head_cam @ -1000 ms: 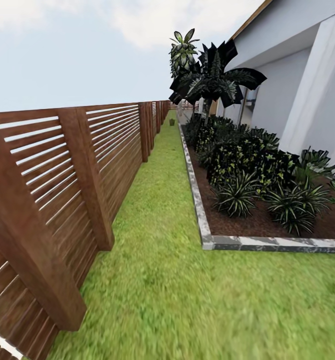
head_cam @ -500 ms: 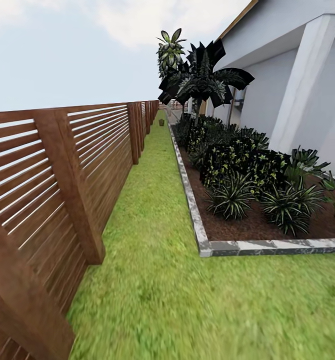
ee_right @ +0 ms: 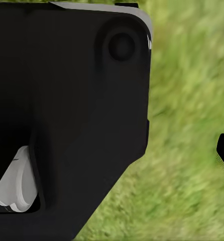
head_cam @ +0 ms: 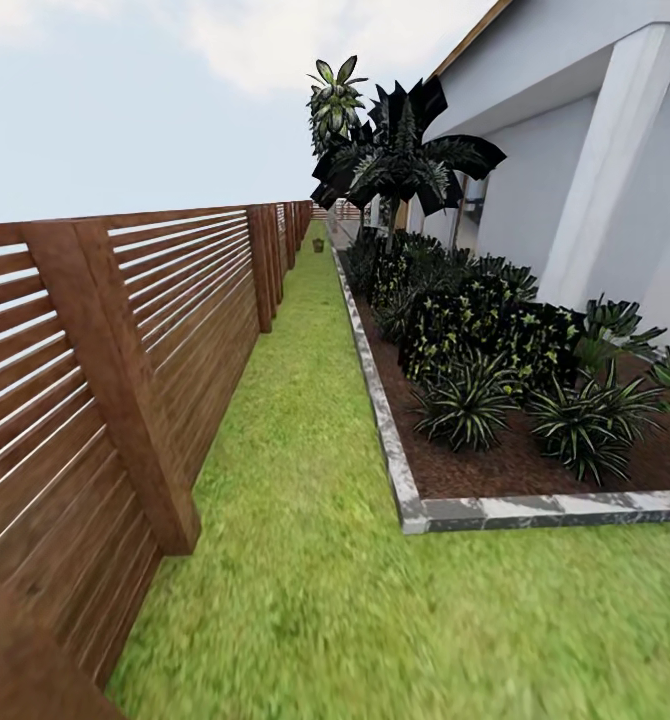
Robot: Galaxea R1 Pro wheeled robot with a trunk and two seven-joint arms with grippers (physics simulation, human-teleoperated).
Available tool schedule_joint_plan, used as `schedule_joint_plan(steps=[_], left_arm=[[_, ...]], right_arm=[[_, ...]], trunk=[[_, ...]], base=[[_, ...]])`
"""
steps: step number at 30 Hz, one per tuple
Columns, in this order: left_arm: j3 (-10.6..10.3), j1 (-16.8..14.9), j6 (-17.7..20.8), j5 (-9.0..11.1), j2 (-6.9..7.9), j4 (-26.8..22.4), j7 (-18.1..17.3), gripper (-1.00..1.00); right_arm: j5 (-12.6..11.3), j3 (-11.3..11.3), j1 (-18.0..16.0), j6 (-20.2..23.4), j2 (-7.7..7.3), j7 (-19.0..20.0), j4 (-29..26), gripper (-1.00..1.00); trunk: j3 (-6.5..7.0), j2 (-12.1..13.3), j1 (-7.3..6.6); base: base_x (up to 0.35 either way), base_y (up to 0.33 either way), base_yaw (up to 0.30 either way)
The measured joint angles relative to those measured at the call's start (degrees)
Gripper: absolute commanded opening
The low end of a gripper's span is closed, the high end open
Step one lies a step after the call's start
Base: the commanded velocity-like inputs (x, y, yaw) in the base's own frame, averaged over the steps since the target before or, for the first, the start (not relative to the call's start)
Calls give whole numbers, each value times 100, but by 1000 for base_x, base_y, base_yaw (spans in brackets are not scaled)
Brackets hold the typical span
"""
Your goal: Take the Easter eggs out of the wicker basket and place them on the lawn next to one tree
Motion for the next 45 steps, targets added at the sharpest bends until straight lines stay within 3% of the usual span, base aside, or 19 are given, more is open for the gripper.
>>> schedule_joint_plan(steps=[45], left_arm=[[0,0,-1,-1,-1,0,0,100]], right_arm=[[0,0,0,0,0,0,9,100]], trunk=[[5,0,0]], base=[[268,28,0]])
